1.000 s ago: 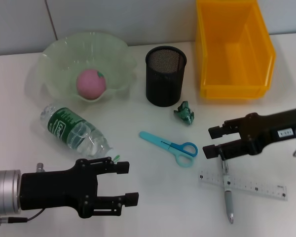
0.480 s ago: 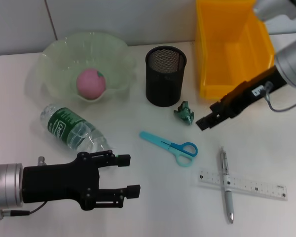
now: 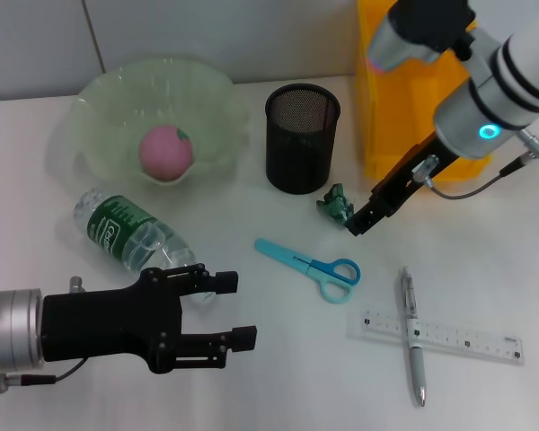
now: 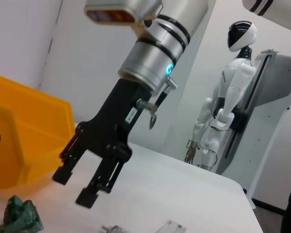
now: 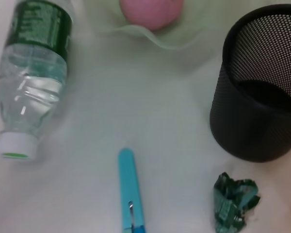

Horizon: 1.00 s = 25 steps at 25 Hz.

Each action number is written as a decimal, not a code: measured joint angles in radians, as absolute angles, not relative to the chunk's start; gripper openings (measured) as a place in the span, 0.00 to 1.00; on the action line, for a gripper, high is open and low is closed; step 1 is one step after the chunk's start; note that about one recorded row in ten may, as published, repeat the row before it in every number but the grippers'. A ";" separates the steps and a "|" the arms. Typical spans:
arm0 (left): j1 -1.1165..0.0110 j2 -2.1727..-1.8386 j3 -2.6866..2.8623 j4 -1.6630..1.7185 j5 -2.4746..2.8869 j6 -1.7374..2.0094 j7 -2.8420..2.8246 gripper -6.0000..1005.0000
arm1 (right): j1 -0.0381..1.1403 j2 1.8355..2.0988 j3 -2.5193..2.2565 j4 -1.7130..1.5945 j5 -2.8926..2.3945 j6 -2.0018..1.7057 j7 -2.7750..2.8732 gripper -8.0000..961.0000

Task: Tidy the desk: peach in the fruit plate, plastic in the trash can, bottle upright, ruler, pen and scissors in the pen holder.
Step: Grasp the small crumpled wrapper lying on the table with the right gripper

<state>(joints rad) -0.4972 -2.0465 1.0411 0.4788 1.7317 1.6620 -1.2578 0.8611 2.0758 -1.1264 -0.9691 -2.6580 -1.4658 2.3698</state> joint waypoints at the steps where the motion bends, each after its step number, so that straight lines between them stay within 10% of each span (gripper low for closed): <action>1: -0.498 -2.047 1.041 0.479 1.732 1.662 -1.258 0.80 | 0.860 2.077 -1.143 -0.965 -2.657 -1.450 2.373 0.79; 25: -0.501 -2.051 1.042 0.479 1.732 1.663 -1.266 0.80 | 0.866 2.085 -1.286 -0.861 -2.639 -1.232 2.373 0.79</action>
<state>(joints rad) -0.5007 -2.0510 1.0416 0.4786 1.7319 1.6628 -1.2659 0.8655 2.0846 -1.2857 -0.8612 -2.6387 -1.2316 2.3729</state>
